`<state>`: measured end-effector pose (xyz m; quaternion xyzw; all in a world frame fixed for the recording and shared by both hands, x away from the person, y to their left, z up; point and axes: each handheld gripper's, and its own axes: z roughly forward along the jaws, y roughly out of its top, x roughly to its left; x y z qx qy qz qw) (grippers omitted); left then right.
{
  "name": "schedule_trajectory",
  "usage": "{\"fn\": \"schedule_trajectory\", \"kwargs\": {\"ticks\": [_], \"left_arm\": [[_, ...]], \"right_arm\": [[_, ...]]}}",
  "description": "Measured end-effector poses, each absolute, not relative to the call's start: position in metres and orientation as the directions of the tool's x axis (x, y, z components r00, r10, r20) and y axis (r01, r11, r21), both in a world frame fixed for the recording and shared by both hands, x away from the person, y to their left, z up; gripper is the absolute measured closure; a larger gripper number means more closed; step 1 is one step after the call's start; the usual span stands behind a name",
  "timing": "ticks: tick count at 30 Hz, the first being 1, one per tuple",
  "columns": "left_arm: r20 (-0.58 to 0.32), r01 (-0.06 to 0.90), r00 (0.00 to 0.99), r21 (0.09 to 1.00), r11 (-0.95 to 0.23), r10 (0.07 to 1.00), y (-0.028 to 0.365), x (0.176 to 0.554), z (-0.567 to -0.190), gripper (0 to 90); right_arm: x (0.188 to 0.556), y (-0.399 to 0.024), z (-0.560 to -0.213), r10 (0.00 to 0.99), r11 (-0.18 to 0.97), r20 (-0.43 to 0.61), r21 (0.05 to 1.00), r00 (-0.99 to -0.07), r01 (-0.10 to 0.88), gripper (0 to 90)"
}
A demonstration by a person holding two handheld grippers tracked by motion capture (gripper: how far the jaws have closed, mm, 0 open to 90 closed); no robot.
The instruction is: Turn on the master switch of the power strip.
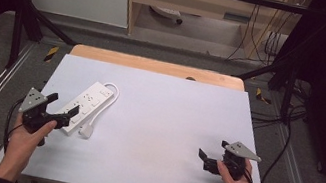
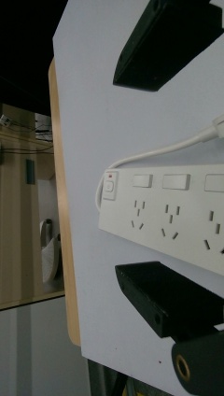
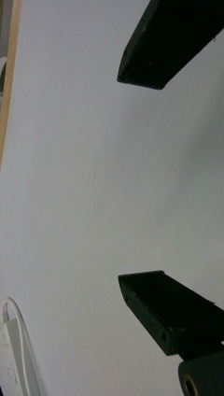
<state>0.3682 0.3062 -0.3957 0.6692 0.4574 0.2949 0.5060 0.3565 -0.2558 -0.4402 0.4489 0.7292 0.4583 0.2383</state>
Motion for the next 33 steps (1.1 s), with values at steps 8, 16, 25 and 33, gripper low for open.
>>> {"fn": "schedule_trajectory", "kwargs": {"ticks": [8, 16, 25, 33], "left_arm": [[-0.062, 0.320, 0.403, 0.944, -0.077, 0.913, 0.306, 0.379, -0.397, 8.6], [-0.053, 0.326, 0.413, 0.941, -0.094, 0.909, 0.300, 0.391, -0.397, 8.7], [-0.049, 0.336, 0.439, 0.935, -0.114, 0.897, 0.293, 0.401, -0.398, 7.4], [-0.061, 0.335, 0.457, 0.936, -0.109, 0.887, 0.292, 0.401, -0.399, 5.9]], "right_arm": [[0.357, -0.256, -0.440, 0.875, 0.169, 0.069, 0.884, -0.478, 0.436, 4.6], [0.357, -0.256, -0.440, 0.877, 0.165, 0.072, 0.884, -0.475, 0.438, 4.5], [0.357, -0.256, -0.439, 0.875, 0.159, 0.076, 0.887, -0.477, 0.434, 3.9], [0.358, -0.257, -0.439, 0.876, 0.159, 0.073, 0.889, -0.476, 0.429, 4.1]]}}
